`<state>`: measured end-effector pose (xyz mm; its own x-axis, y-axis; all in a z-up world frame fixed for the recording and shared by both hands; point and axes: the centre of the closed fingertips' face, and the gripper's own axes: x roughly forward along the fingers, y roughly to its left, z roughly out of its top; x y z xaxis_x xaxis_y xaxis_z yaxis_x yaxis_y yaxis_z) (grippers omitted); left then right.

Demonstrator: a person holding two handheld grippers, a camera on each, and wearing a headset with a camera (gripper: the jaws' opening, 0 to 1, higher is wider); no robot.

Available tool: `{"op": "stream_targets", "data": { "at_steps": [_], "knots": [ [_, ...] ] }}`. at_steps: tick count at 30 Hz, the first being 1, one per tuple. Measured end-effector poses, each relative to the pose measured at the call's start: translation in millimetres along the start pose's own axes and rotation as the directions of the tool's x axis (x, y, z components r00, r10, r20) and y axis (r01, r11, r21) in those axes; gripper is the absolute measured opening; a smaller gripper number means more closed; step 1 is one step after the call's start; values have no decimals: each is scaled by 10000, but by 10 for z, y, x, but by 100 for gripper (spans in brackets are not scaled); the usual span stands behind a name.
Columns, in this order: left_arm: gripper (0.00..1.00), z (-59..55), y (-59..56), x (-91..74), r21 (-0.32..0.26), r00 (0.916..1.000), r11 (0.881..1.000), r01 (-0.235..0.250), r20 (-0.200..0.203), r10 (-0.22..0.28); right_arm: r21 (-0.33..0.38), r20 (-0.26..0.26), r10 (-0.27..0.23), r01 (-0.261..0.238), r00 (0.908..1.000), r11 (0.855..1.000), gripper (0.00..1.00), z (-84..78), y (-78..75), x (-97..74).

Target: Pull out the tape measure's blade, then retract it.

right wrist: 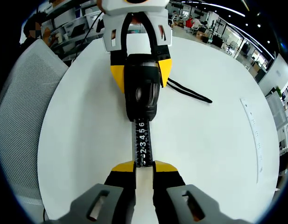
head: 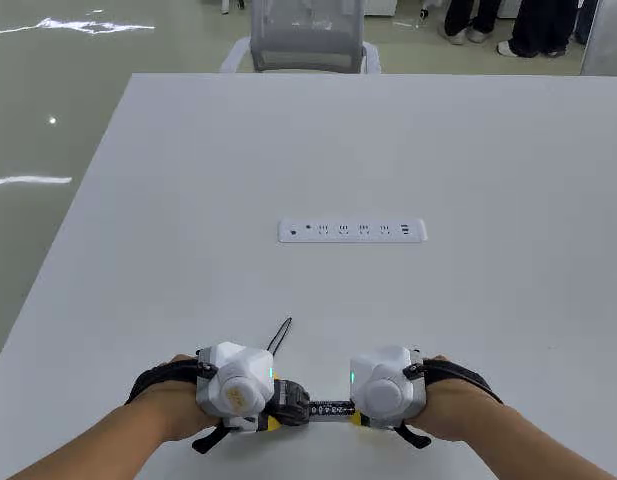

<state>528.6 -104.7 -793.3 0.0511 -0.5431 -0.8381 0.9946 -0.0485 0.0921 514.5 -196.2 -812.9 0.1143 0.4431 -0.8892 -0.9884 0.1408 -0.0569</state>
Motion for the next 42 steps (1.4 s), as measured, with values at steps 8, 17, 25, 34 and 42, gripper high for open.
{"op": "stream_targets", "data": {
  "at_steps": [8, 17, 25, 34, 42],
  "knots": [
    [32, 1, -2, 0, -34, 10000, 10000, 5, -12, -5, -25, -13, 6, -6, 10000, 10000, 11, -28, -9, -25],
    [32, -3, 1, 9, -45, 10000, 10000, 17, -13, -17, -50, -102, -36, 35, 9999, 10000, 11, -91, -19, -32],
    [32, 5, -2, 8, -52, 10000, 10000, 11, 5, -11, 17, -182, -71, 71, 9998, 10000, 11, -141, -29, -48],
    [32, 8, 0, 5, -34, 10000, 10000, -17, 31, 17, 66, -210, -86, 88, 9997, 9999, 11, -178, -32, -64],
    [32, 0, 2, 8, -44, 10000, 10000, -8, 40, 9, 94, -220, -117, 119, 9997, 9999, 11, -216, -27, -104]
  ]
}}
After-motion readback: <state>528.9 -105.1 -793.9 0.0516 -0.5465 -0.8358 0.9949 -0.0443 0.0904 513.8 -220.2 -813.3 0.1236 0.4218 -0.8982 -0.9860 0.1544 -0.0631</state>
